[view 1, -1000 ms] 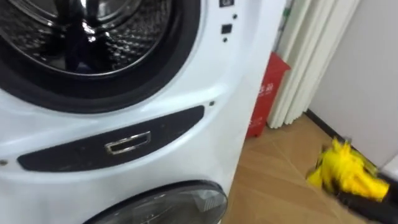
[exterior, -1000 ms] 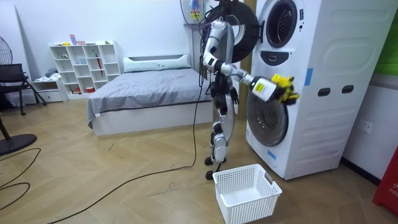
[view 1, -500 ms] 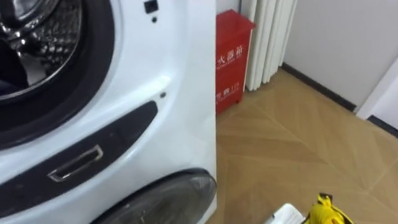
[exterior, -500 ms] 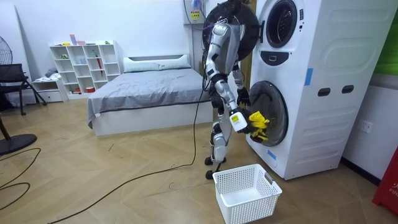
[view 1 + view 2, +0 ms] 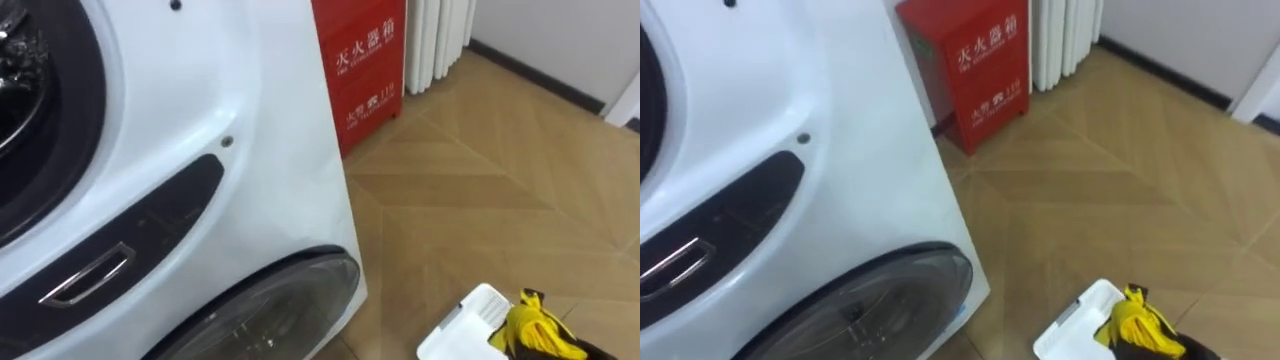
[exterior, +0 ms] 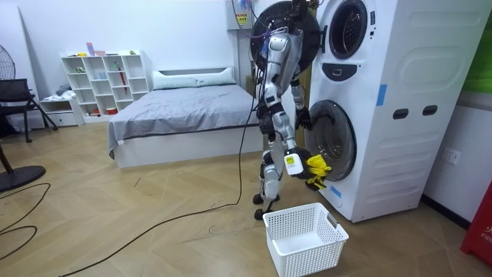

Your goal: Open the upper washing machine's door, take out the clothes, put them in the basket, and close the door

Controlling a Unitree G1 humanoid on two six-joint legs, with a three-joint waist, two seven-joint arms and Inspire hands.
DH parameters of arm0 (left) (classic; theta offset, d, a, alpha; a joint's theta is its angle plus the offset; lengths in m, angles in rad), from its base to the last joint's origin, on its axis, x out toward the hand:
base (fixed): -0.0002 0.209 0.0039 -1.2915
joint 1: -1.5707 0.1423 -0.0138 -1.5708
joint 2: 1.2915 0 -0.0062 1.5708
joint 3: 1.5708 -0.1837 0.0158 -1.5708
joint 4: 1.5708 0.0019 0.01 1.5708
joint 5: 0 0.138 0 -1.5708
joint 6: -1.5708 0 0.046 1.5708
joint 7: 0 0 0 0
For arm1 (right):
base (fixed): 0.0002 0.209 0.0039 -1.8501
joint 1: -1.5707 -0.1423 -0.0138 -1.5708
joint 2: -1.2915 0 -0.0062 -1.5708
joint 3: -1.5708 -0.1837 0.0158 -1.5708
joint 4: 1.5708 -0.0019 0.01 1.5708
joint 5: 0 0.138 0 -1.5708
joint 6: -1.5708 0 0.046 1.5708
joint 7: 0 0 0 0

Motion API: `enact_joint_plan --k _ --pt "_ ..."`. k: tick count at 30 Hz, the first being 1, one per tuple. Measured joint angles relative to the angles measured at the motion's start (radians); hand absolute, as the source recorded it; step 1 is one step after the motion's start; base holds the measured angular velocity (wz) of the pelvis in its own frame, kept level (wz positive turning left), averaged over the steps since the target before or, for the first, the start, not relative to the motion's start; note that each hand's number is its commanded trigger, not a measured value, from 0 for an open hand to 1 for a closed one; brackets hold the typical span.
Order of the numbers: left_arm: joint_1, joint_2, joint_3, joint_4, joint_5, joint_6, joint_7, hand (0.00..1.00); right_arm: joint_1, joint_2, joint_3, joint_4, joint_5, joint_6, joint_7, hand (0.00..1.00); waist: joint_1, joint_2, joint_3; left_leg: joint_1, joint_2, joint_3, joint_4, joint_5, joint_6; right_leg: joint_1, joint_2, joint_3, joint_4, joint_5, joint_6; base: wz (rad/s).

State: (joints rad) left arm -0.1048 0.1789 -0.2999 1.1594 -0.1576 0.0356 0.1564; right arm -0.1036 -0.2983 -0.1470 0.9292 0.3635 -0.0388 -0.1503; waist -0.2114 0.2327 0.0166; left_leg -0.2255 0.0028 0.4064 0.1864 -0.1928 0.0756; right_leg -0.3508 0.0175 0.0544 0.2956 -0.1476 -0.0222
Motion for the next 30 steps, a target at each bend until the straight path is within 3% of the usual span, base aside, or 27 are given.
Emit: enact_joint_plan --k 1,2,3,7,9,14,22,30 --pt "-0.001 -0.005 0.000 0.002 -0.010 0.000 0.000 0.00 0.000 0.002 0.000 0.006 0.000 -0.001 -0.001 1.00 0.001 0.003 0.0013 -0.003 0.000 0.000 0.000 0.000 0.001 -0.003 0.000 0.001 0.001 0.000 -0.001 0.00" --pt "-0.001 -0.014 0.000 0.002 -0.019 -0.002 0.000 0.00 0.001 0.004 0.001 0.018 0.001 -0.004 -0.002 0.84 0.001 0.007 0.0015 -0.010 -0.001 0.001 0.001 0.001 0.002 -0.012 -0.001 0.001 0.004 -0.001 -0.002 -0.03" --pt "-0.002 -0.021 0.000 0.002 -0.035 -0.003 -0.001 0.00 0.000 0.007 0.008 0.031 0.002 -0.004 -0.002 0.00 0.001 0.009 0.0021 -0.016 -0.003 0.002 0.001 0.002 0.003 -0.024 -0.003 0.002 0.016 -0.005 -0.006 0.00" --pt "-0.005 -0.045 -0.001 0.002 -0.050 -0.009 -0.001 0.00 -0.003 0.013 0.009 0.050 0.013 -0.004 -0.011 0.00 0.003 0.011 0.0018 -0.040 -0.017 0.002 0.001 0.011 0.008 -0.074 -0.017 0.007 0.070 -0.029 -0.006 0.04" --pt "-0.006 -0.052 -0.001 0.002 -0.051 -0.010 -0.001 0.00 -0.008 0.017 0.019 0.071 0.038 -0.004 -0.015 0.00 0.020 0.014 0.0022 -0.044 -0.017 0.002 0.002 0.011 0.008 -0.081 -0.017 0.001 0.079 -0.031 -0.008 0.00" --pt "-0.002 -0.052 -0.001 0.002 -0.070 -0.012 -0.012 0.00 -0.036 0.020 0.047 0.105 0.054 -0.005 -0.020 0.00 0.034 0.021 0.0031 -0.045 -0.017 0.000 0.003 0.013 0.004 -0.086 -0.019 0.000 0.085 -0.040 -0.013 0.05" --pt "-0.002 -0.053 0.000 0.004 -0.070 -0.014 -0.011 0.00 -0.037 0.018 0.045 0.120 0.053 -0.015 0.002 0.00 0.023 0.019 0.0039 -0.053 -0.016 -0.026 0.000 0.018 -0.004 -0.081 -0.021 -0.028 0.085 -0.045 -0.021 0.09" --pt "0.019 -0.053 0.001 0.006 -0.068 -0.039 -0.011 0.00 -0.021 0.020 0.044 0.119 0.023 -0.028 0.023 0.00 0.024 -0.017 0.0050 -0.041 -0.016 -0.028 -0.005 0.021 -0.009 -0.068 -0.021 -0.032 0.085 -0.050 -0.025 0.02"
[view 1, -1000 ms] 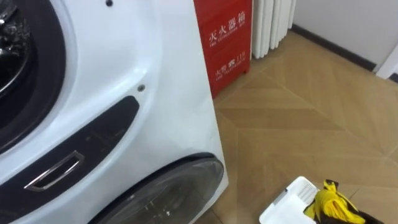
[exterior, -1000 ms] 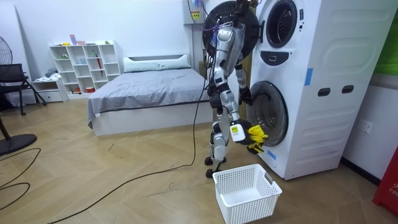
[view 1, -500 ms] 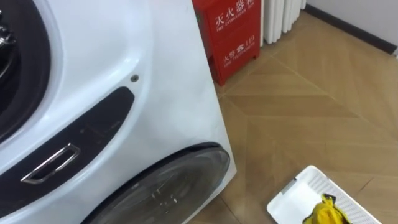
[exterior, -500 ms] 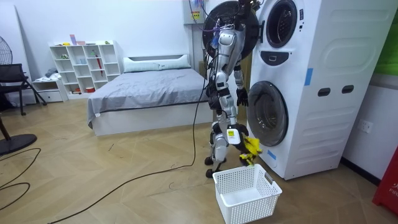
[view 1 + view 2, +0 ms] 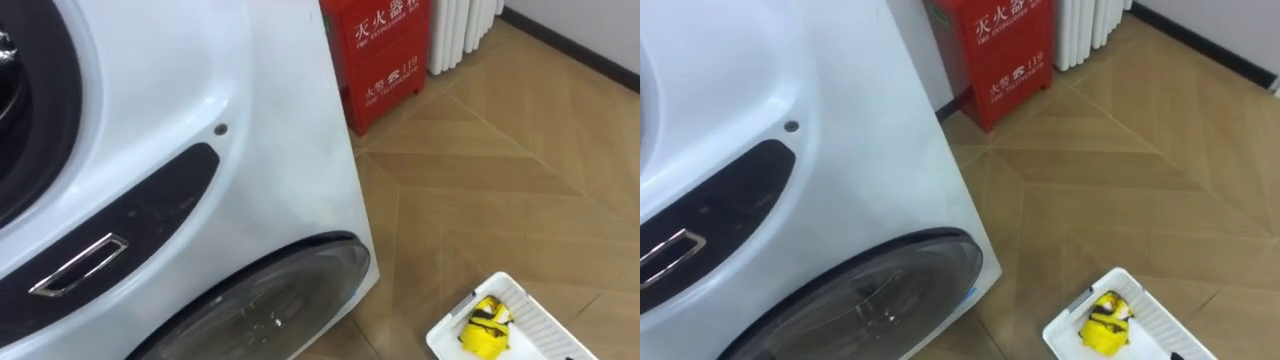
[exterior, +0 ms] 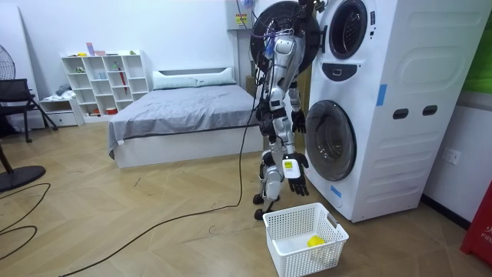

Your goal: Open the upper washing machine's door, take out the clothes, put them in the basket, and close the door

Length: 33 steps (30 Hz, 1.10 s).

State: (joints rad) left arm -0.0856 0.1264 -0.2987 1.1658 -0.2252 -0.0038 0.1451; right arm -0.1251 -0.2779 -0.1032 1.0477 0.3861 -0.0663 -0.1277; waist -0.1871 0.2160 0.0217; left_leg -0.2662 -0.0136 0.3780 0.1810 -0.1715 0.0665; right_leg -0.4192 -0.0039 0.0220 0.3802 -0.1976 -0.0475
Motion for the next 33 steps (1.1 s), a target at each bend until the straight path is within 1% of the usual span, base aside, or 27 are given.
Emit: enact_joint_plan --k 4,11,13,14,16,17,18,19,21,22,23,24,25,26,27,28,29,30,31,32,33 --pt "0.007 0.001 0.000 0.001 -0.003 -0.002 0.000 0.00 -0.001 0.000 0.000 0.000 0.001 0.000 -0.001 0.00 0.000 -0.006 -0.0014 0.000 0.000 -0.003 0.000 0.000 0.000 0.001 -0.001 -0.002 -0.001 0.000 0.000 0.00" --pt "0.016 0.008 0.000 0.002 -0.019 -0.004 0.000 0.00 0.006 0.000 0.001 -0.001 0.000 -0.007 -0.002 0.00 0.001 -0.004 -0.0030 -0.001 0.000 -0.010 0.002 0.000 0.000 0.004 -0.001 -0.006 -0.002 0.000 0.000 0.01" --pt "0.019 0.009 0.000 0.002 -0.020 -0.005 0.000 0.00 0.013 0.000 -0.001 0.000 0.005 -0.008 -0.003 0.00 0.000 -0.002 -0.0045 0.000 0.000 -0.017 0.002 0.000 0.000 0.009 -0.002 -0.011 -0.004 0.000 0.000 0.10" --pt "0.022 0.011 0.000 0.002 -0.020 -0.005 0.000 0.00 0.030 0.000 -0.006 -0.001 0.018 -0.009 -0.005 0.00 0.000 -0.001 -0.0051 0.007 0.000 -0.025 0.002 0.000 0.000 0.019 -0.004 -0.021 -0.007 0.000 0.000 0.18" --pt "0.042 0.013 0.000 0.001 -0.020 -0.015 0.000 0.00 0.043 0.000 -0.006 -0.001 0.028 -0.009 -0.007 0.00 0.001 -0.001 -0.0066 0.027 0.000 -0.034 0.001 0.001 -0.001 0.050 -0.004 -0.033 -0.021 -0.001 -0.001 0.18" --pt "0.064 0.014 0.000 -0.001 -0.020 -0.020 0.000 0.00 0.059 0.000 -0.007 0.003 0.032 -0.009 -0.010 0.00 0.000 -0.003 -0.0090 0.047 0.000 -0.038 0.000 0.001 -0.002 0.077 -0.006 -0.044 -0.031 -0.002 -0.002 0.17" --pt "0.087 0.019 0.000 -0.010 -0.019 -0.022 -0.001 0.00 0.074 0.000 -0.008 0.003 0.041 -0.010 -0.013 0.00 0.000 -0.006 -0.0090 0.064 -0.001 -0.046 -0.001 0.001 -0.002 0.101 -0.007 -0.051 -0.039 -0.004 -0.002 0.18" --pt "0.096 0.022 0.000 -0.016 -0.018 -0.023 -0.001 0.00 0.082 0.001 -0.006 0.005 0.045 -0.010 -0.013 0.00 0.000 -0.011 -0.0094 0.074 -0.002 -0.053 -0.003 0.001 -0.002 0.111 -0.008 -0.052 -0.040 -0.006 -0.002 0.20" --pt "0.146 0.033 0.017 -0.035 0.002 -0.029 -0.001 0.00 0.115 0.007 -0.007 0.006 0.073 -0.009 -0.009 0.00 0.004 -0.034 -0.0049 0.122 -0.001 -0.059 -0.015 0.001 -0.003 0.172 -0.007 -0.068 -0.070 -0.007 -0.002 0.21" --pt "0.162 0.033 0.026 -0.044 0.005 -0.029 -0.001 0.00 0.123 0.008 -0.007 0.006 0.084 -0.009 -0.008 0.00 0.005 -0.039 -0.0076 0.132 -0.001 -0.066 -0.015 0.001 -0.003 0.189 -0.008 -0.075 -0.076 -0.007 -0.002 0.30" --pt "0.182 0.034 0.031 -0.052 0.014 -0.030 -0.001 0.00 0.141 0.013 -0.006 0.011 0.099 -0.008 -0.002 0.00 0.005 -0.051 -0.0139 0.149 -0.003 -0.089 -0.014 0.001 -0.003 0.220 -0.010 -0.092 -0.096 -0.007 -0.002 0.46" --pt "0.189 0.034 0.038 -0.050 0.032 -0.030 -0.001 0.00 0.148 0.020 -0.007 0.045 0.112 -0.009 0.007 0.00 0.004 -0.068 -0.0154 0.169 -0.004 -0.110 -0.015 0.001 -0.003 0.257 -0.011 -0.115 -0.117 -0.007 -0.002 0.52" --pt "0.193 0.034 0.046 -0.049 0.046 -0.030 -0.001 0.00 0.150 0.025 -0.004 0.068 0.119 -0.008 0.012 0.00 0.007 -0.079 -0.0165 0.180 -0.004 -0.120 -0.015 0.001 -0.003 0.274 -0.011 -0.124 -0.126 -0.007 -0.002 0.55" --pt "0.197 0.035 0.067 -0.048 0.071 -0.030 0.000 0.00 0.153 0.040 -0.005 0.108 0.134 0.002 0.021 0.00 0.021 -0.104 -0.0186 0.198 -0.005 -0.143 -0.016 0.001 -0.003 0.303 -0.011 -0.143 -0.144 -0.006 -0.003 0.49" --pt "0.204 0.035 0.086 -0.051 0.083 -0.031 0.000 0.00 0.160 0.053 -0.007 0.128 0.167 0.016 0.022 0.00 0.033 -0.126 -0.0233 0.210 -0.006 -0.161 -0.017 0.001 -0.003 0.330 -0.012 -0.162 -0.158 -0.006 -0.003 0.47" --pt "0.212 0.034 0.098 -0.054 0.083 -0.032 0.000 0.00 0.162 0.059 -0.009 0.129 0.185 0.025 0.021 0.00 0.038 -0.135 -0.0261 0.212 -0.007 -0.170 -0.017 0.001 -0.003 0.337 -0.012 -0.168 -0.163 -0.006 -0.003 0.39" --pt "0.223 0.032 0.114 -0.060 0.084 -0.031 0.001 0.00 0.163 0.069 -0.013 0.129 0.215 0.030 0.021 0.00 0.047 -0.148 -0.0304 0.218 -0.009 -0.182 -0.017 0.001 -0.003 0.359 -0.013 -0.181 -0.171 -0.006 -0.003 0.38" --pt "0.230 0.029 0.131 -0.076 0.093 -0.031 0.004 0.00 0.171 0.076 -0.012 0.136 0.222 0.032 0.024 0.00 0.046 -0.162 -0.0288 0.231 -0.011 -0.198 -0.016 0.001 -0.003 0.385 -0.014 -0.197 -0.181 -0.004 -0.001 0.40" --pt "0.236 0.027 0.139 -0.079 0.101 -0.031 0.005 0.00 0.175 0.079 -0.012 0.145 0.222 0.033 0.028 0.00 0.050 -0.170 -0.0264 0.239 -0.013 -0.205 -0.017 0.001 -0.003 0.399 -0.014 -0.203 -0.188 -0.004 -0.001 0.47" --pt "0.247 0.024 0.150 -0.079 0.110 -0.031 0.006 0.00 0.175 0.084 -0.015 0.166 0.221 0.037 0.041 0.00 0.057 -0.184 -0.0244 0.249 -0.017 -0.223 -0.018 0.001 -0.004 0.424 -0.014 -0.218 -0.203 -0.003 0.000 0.46" --pt "0.255 0.021 0.183 -0.080 0.110 -0.031 0.008 0.00 0.172 0.091 -0.026 0.172 0.220 0.043 0.050 0.00 0.061 -0.197 -0.0229 0.254 -0.019 -0.238 -0.019 0.000 -0.005 0.441 -0.014 -0.229 -0.218 -0.002 0.003 0.40"
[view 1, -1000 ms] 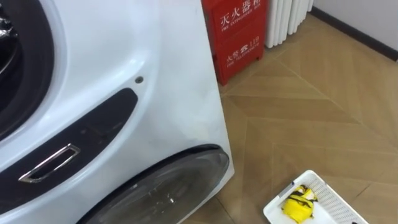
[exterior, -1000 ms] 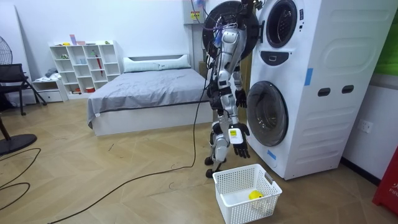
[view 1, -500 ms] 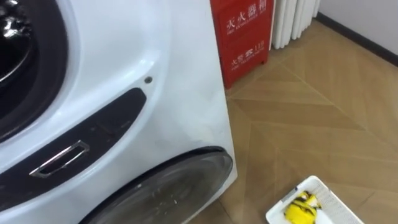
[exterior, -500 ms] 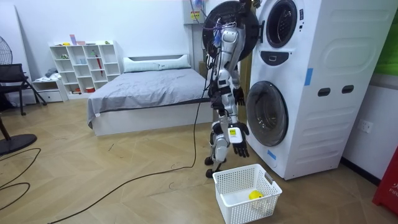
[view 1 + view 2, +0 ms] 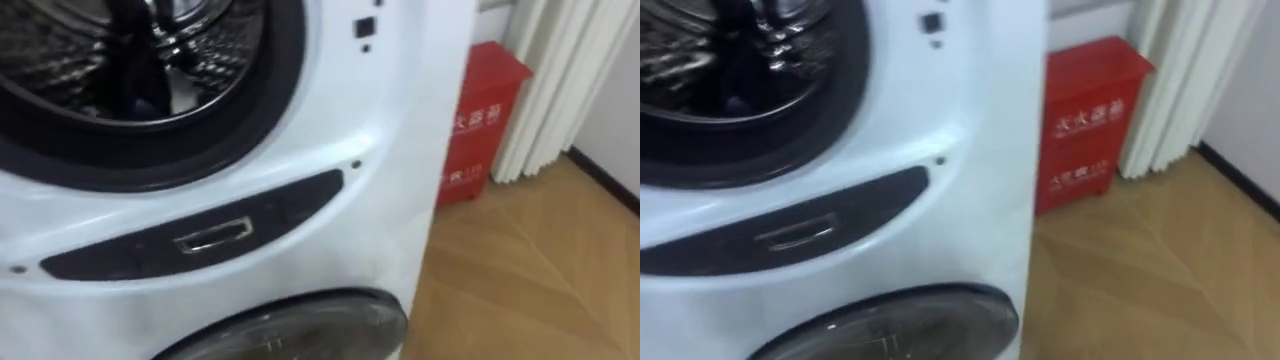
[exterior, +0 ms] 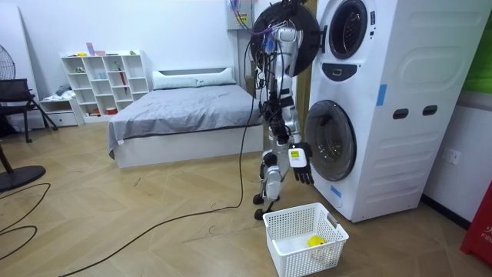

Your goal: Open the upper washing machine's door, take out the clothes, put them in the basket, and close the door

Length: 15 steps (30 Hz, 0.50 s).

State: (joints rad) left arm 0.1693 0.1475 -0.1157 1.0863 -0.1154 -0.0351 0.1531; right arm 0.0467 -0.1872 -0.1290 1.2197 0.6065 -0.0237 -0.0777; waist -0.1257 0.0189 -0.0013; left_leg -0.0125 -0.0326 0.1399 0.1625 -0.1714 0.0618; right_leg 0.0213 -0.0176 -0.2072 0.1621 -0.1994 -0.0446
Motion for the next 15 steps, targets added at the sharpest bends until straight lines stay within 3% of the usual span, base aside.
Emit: enact_joint_plan --k 3,7,9,15 --pt "0.019 0.002 0.066 0.002 0.000 0.001 0.017 0.00 0.005 0.010 -0.011 0.003 0.002 0.005 0.028 0.00 0.017 -0.020 0.0034 0.005 -0.005 -0.028 0.000 -0.003 -0.004 0.028 -0.001 -0.024 -0.016 0.000 0.003 0.27" --pt "0.026 0.005 0.098 0.003 0.009 0.014 0.019 0.00 0.018 0.013 0.002 0.030 -0.010 0.030 0.038 0.00 0.033 -0.029 0.0048 0.010 -0.015 -0.068 0.001 -0.003 -0.004 0.051 -0.009 -0.067 -0.027 -0.002 0.007 0.30" --pt "0.026 0.004 0.137 0.005 0.042 0.022 0.019 0.00 0.024 0.018 0.031 0.030 -0.034 0.045 0.044 0.00 0.059 -0.031 0.0070 0.015 -0.016 -0.078 0.001 -0.003 -0.004 0.055 -0.009 -0.070 -0.026 -0.003 0.008 0.14" --pt "0.031 0.004 0.152 0.017 0.091 0.031 0.019 0.00 0.011 0.023 0.079 0.031 -0.059 0.049 0.067 0.00 0.095 -0.037 0.0110 0.025 -0.016 -0.094 0.001 -0.004 -0.004 0.071 -0.009 -0.072 -0.020 -0.003 0.008 0.08"
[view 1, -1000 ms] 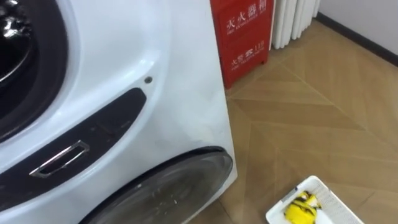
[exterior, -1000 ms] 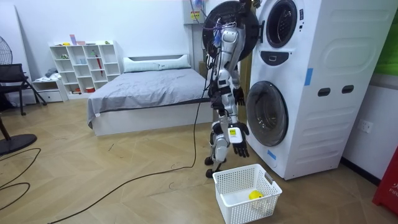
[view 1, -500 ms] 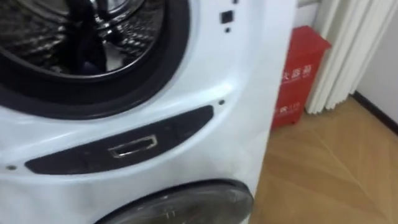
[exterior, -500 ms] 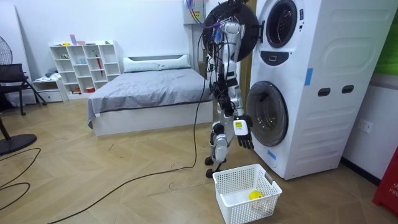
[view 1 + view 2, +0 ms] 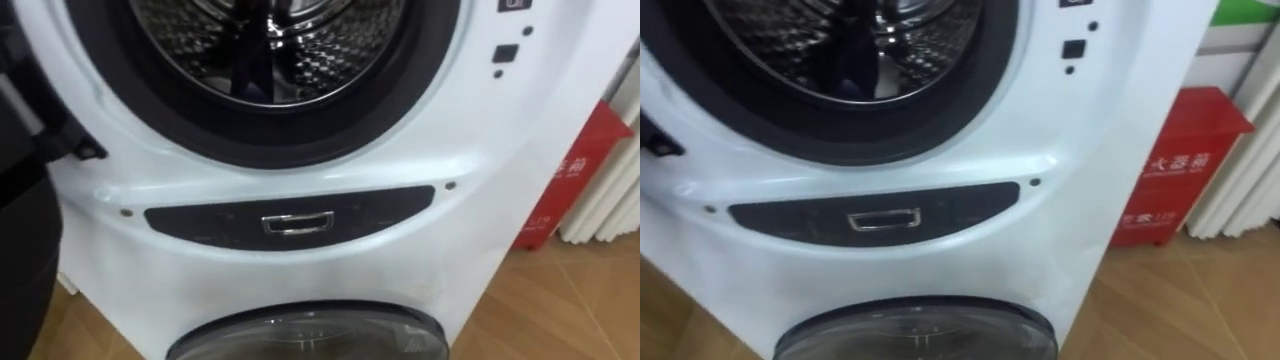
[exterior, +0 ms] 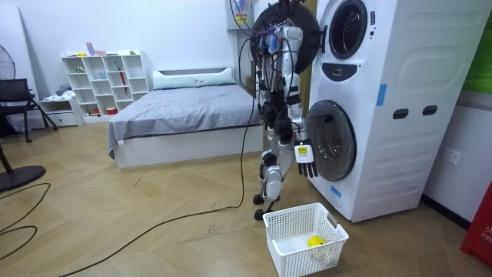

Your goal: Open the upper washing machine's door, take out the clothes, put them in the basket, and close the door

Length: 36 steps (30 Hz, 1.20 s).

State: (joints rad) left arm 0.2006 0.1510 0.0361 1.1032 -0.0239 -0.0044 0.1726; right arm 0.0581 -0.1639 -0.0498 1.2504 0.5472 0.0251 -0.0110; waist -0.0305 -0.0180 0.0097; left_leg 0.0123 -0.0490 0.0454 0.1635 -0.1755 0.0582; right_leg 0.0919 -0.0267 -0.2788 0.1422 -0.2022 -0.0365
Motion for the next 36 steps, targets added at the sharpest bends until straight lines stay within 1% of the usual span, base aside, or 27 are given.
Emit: enact_joint_plan --k 1,3,8,10,11,15,17,19,20,21,22,23,24,25,26,27,28,29,30,31,32,33,34,35,36 --pt "0.000 0.000 0.001 0.000 0.009 0.000 0.000 0.00 -0.001 0.000 0.005 0.000 -0.001 0.000 0.000 0.00 0.004 -0.001 -0.0003 0.001 0.000 0.000 0.000 0.000 0.000 0.001 0.000 0.000 0.001 0.000 0.000 0.00" --pt "-0.001 0.000 0.002 0.000 0.042 0.000 0.012 0.00 -0.002 0.000 0.030 0.000 -0.006 0.000 -0.001 0.00 0.012 -0.006 0.0041 0.010 0.000 0.000 0.002 -0.001 0.000 0.011 0.000 -0.001 0.002 0.000 0.000 0.00" --pt "0.009 0.000 0.004 0.000 0.076 0.002 0.024 0.00 0.002 0.004 0.035 0.000 -0.052 -0.002 -0.008 0.00 0.012 -0.008 0.0048 0.026 0.000 0.001 0.002 -0.001 0.001 0.026 0.001 0.004 -0.004 0.001 0.002 -0.01" --pt "0.009 0.000 0.004 0.000 0.077 0.002 0.033 0.00 0.002 0.005 0.041 0.001 -0.068 -0.003 -0.010 0.00 0.012 -0.008 0.0039 0.031 0.000 0.003 0.001 -0.001 0.001 0.031 0.001 0.005 -0.006 0.001 0.002 -0.04" --pt "0.009 0.000 0.006 0.000 0.083 0.002 0.035 0.00 0.003 0.004 0.048 0.001 -0.089 -0.009 -0.011 0.00 0.011 -0.005 0.0020 0.033 0.000 0.004 0.001 -0.001 0.001 0.034 0.001 0.006 -0.007 0.001 0.002 0.00" --pt "0.008 0.001 0.024 -0.002 0.096 -0.001 0.036 0.00 0.012 0.004 0.064 0.001 -0.129 -0.026 -0.009 0.00 0.010 -0.003 -0.0001 0.036 0.000 0.005 0.002 -0.001 0.001 0.038 0.001 0.006 -0.007 0.001 0.002 0.00" --pt "0.009 -0.001 0.024 -0.001 0.096 -0.002 0.040 0.00 0.017 0.005 0.074 0.000 -0.132 -0.025 0.003 0.00 0.010 -0.003 0.0003 0.036 0.001 0.006 0.003 -0.002 0.001 0.038 0.002 0.008 -0.007 0.001 0.002 0.00" --pt "0.013 -0.002 0.024 -0.001 0.096 0.000 0.047 0.00 0.030 0.005 0.084 -0.006 -0.128 -0.024 0.023 0.00 0.012 -0.003 -0.0002 0.036 0.003 0.006 0.006 -0.007 -0.001 0.039 0.004 0.008 -0.006 0.000 0.001 -0.02" --pt "0.017 -0.002 0.024 0.002 0.098 0.001 0.057 0.00 0.038 0.006 0.103 -0.007 -0.129 -0.024 0.031 0.00 0.015 -0.004 -0.0002 0.035 0.007 0.009 0.017 -0.016 -0.004 0.039 0.010 0.017 -0.005 -0.001 0.000 -0.18" --pt "0.019 -0.002 0.027 0.014 0.109 0.001 0.063 0.00 0.044 0.010 0.109 -0.008 -0.135 -0.023 0.041 0.00 0.030 -0.001 0.0005 0.030 0.018 0.024 0.049 -0.035 -0.006 0.037 0.016 0.030 0.002 -0.002 -0.003 -0.30" --pt "0.022 -0.004 0.035 0.018 0.122 0.004 0.063 0.00 0.046 0.012 0.109 -0.007 -0.144 -0.023 0.047 0.00 0.039 0.000 0.0009 0.022 0.024 0.033 0.071 -0.046 -0.008 0.035 0.017 0.033 0.011 -0.005 -0.007 -0.32" --pt "0.026 -0.004 0.047 0.019 0.145 0.009 0.063 0.00 0.047 0.016 0.109 -0.006 -0.169 -0.023 0.057 0.00 0.037 0.001 -0.0006 -0.003 0.038 0.034 0.132 -0.073 -0.013 0.034 0.029 0.035 0.016 -0.008 -0.012 -0.16" --pt "0.031 -0.004 0.051 0.019 0.146 0.014 0.062 0.00 0.046 0.017 0.108 -0.005 -0.186 -0.023 0.065 0.00 0.042 0.007 0.0003 -0.032 0.049 0.030 0.199 -0.091 -0.023 0.019 0.046 0.040 0.033 -0.015 -0.021 -0.06" --pt "0.031 -0.004 0.049 0.019 0.146 0.017 0.061 0.00 0.041 0.017 0.108 -0.002 -0.192 -0.023 0.068 0.00 0.047 0.006 -0.0009 -0.048 0.055 0.030 0.226 -0.095 -0.027 0.010 0.050 0.046 0.042 -0.016 -0.024 -0.09" --pt "0.027 -0.005 0.042 0.016 0.145 0.026 0.058 0.00 0.039 0.016 0.110 0.004 -0.194 -0.024 0.070 0.00 0.057 0.004 -0.0015 -0.083 0.062 0.022 0.283 -0.096 -0.029 -0.004 0.059 0.061 0.048 -0.015 -0.029 -0.10" --pt "0.012 -0.013 0.041 0.005 0.145 0.035 0.052 0.00 0.033 0.014 0.108 0.003 -0.211 -0.025 0.076 0.00 0.060 0.007 -0.0027 -0.122 0.063 -0.004 0.334 -0.100 -0.037 -0.018 0.067 0.057 0.040 -0.007 -0.040 -0.06" --pt "0.006 -0.017 0.041 0.000 0.145 0.038 0.050 0.00 0.033 0.012 0.106 0.002 -0.223 -0.026 0.079 0.00 0.061 0.009 -0.0045 -0.139 0.067 -0.012 0.355 -0.102 -0.047 -0.029 0.066 0.054 0.042 -0.006 -0.045 0.00" --pt "-0.007 -0.026 0.041 -0.001 0.145 0.043 0.047 0.00 0.028 0.009 0.103 0.000 -0.245 -0.026 0.081 0.00 0.061 0.008 -0.0065 -0.166 0.083 -0.022 0.411 -0.112 -0.060 -0.042 0.069 0.029 0.049 -0.004 -0.059 -0.09" --pt "-0.010 -0.028 0.041 0.002 0.142 0.047 0.038 0.00 0.030 0.007 0.102 -0.001 -0.252 -0.026 0.081 0.00 0.062 0.024 0.0018 -0.175 0.123 -0.008 0.543 -0.127 -0.064 -0.035 0.084 0.031 0.056 -0.005 -0.069 -0.13" --pt "-0.010 -0.028 0.041 0.006 0.137 0.051 0.034 0.00 0.033 0.008 0.101 -0.004 -0.251 -0.027 0.080 0.00 0.057 0.026 0.0003 -0.167 0.142 0.000 0.593 -0.131 -0.067 -0.035 0.093 0.030 0.061 -0.006 -0.073 -0.06" --pt "-0.015 -0.028 0.041 0.004 0.131 0.050 0.030 0.00 0.039 0.007 0.093 -0.010 -0.238 -0.030 0.079 0.00 0.038 0.040 -0.0014 -0.127 0.178 0.010 0.639 -0.135 -0.077 -0.035 0.107 0.022 0.073 -0.008 -0.078 0.10" --pt "-0.034 -0.028 0.040 0.004 0.126 0.049 0.028 0.00 0.039 0.007 0.093 -0.016 -0.228 -0.036 0.079 0.00 0.025 0.046 0.0014 -0.071 0.203 0.006 0.628 -0.149 -0.101 -0.044 0.113 0.005 0.086 -0.009 -0.081 0.17" --pt "-0.046 -0.029 0.039 0.001 0.125 0.049 0.026 0.00 0.040 0.006 0.091 -0.022 -0.223 -0.038 0.078 0.00 0.012 0.051 0.0028 -0.045 0.214 0.006 0.617 -0.152 -0.109 -0.051 0.115 -0.001 0.093 -0.008 -0.082 0.26" --pt "-0.069 -0.029 0.038 -0.002 0.123 0.044 0.015 0.00 0.039 0.003 0.083 -0.040 -0.222 -0.040 0.079 0.00 0.002 0.064 0.0008 0.010 0.228 0.002 0.556 -0.161 -0.127 -0.076 0.115 -0.018 0.117 -0.008 -0.083 0.32" --pt "-0.100 -0.029 0.037 -0.002 0.122 0.036 0.008 0.00 0.031 0.000 0.071 -0.044 -0.225 -0.044 0.079 0.00 -0.006 0.075 0.0020 0.072 0.232 -0.010 0.452 -0.185 -0.159 -0.102 0.113 -0.031 0.137 -0.005 -0.081 0.32"
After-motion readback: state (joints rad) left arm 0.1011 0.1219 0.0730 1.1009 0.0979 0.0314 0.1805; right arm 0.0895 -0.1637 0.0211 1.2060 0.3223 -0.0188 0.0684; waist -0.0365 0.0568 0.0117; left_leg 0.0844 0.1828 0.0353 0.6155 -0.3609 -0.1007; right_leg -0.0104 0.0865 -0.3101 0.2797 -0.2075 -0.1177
